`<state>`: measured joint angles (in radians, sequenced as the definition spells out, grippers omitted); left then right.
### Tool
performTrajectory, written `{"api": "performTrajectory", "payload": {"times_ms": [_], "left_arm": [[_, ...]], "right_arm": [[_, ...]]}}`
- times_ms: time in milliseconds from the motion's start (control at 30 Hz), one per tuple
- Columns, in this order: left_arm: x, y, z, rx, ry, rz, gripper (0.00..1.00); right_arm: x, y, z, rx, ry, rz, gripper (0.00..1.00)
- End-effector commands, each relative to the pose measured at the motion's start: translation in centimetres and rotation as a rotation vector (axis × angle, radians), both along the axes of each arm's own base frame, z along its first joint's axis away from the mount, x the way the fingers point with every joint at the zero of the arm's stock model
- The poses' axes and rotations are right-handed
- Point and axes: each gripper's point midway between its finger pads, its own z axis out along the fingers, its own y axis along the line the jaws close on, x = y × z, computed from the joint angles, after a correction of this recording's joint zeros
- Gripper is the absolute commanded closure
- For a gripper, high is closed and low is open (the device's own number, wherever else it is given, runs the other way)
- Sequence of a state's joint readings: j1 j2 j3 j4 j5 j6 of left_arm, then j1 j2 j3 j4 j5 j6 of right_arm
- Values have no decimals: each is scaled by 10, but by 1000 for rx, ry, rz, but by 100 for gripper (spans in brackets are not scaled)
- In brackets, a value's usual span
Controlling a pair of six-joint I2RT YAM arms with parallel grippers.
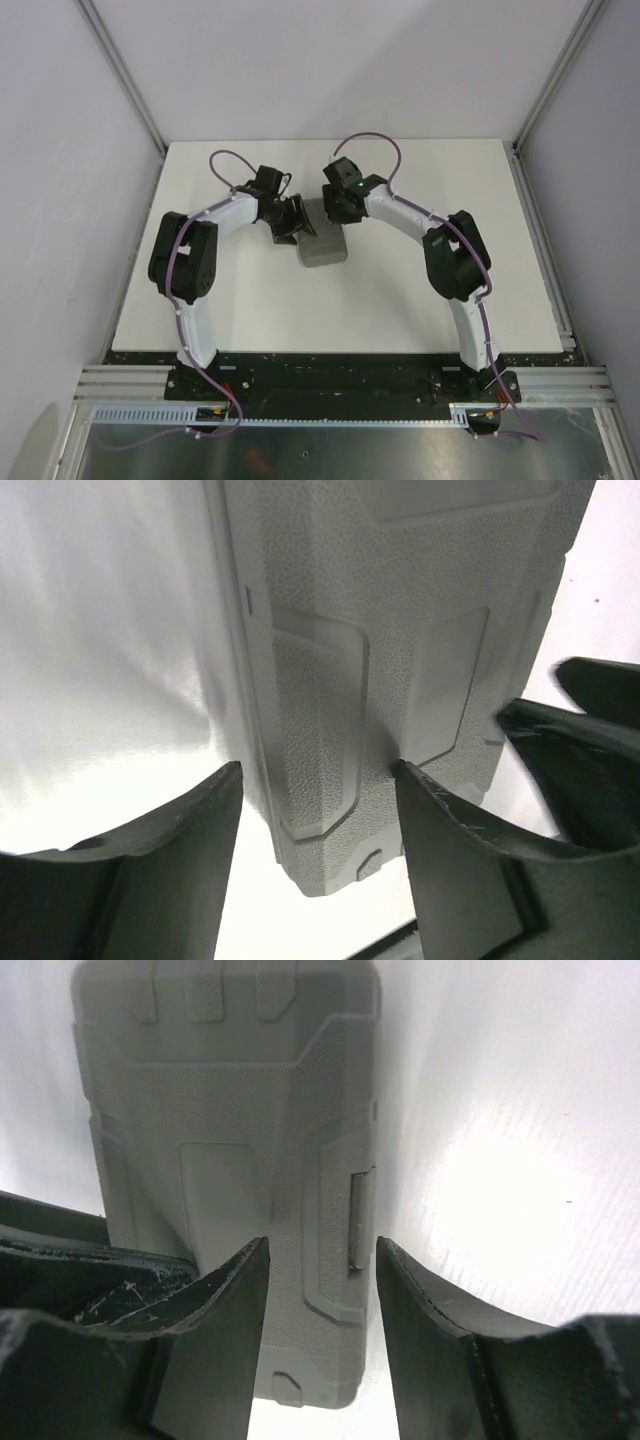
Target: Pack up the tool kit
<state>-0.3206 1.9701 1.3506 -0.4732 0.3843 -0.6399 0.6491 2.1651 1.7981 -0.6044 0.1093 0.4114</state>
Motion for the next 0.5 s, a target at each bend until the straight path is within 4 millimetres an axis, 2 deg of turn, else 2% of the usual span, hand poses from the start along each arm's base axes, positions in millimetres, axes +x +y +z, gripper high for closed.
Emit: {"api": "performTrajectory", "payload": {"times_ms": [0, 167, 233, 333, 467], "left_arm": [[22, 33, 35, 153, -180, 20, 30], [32, 67, 72, 233, -302, 78, 6], [30, 83, 88, 273, -352, 104, 2], [15, 110, 117, 326, -434, 158, 1], [-20, 139, 146, 400, -548, 191, 1]], "right_arm": [[26, -15, 87, 144, -177, -80, 46], [19, -54, 109, 161, -238, -125, 36], [12, -74, 115, 152, -259, -151, 32], [-5, -110, 128, 96, -313, -220, 28], [-32, -160, 146, 20, -397, -325, 24]]}}
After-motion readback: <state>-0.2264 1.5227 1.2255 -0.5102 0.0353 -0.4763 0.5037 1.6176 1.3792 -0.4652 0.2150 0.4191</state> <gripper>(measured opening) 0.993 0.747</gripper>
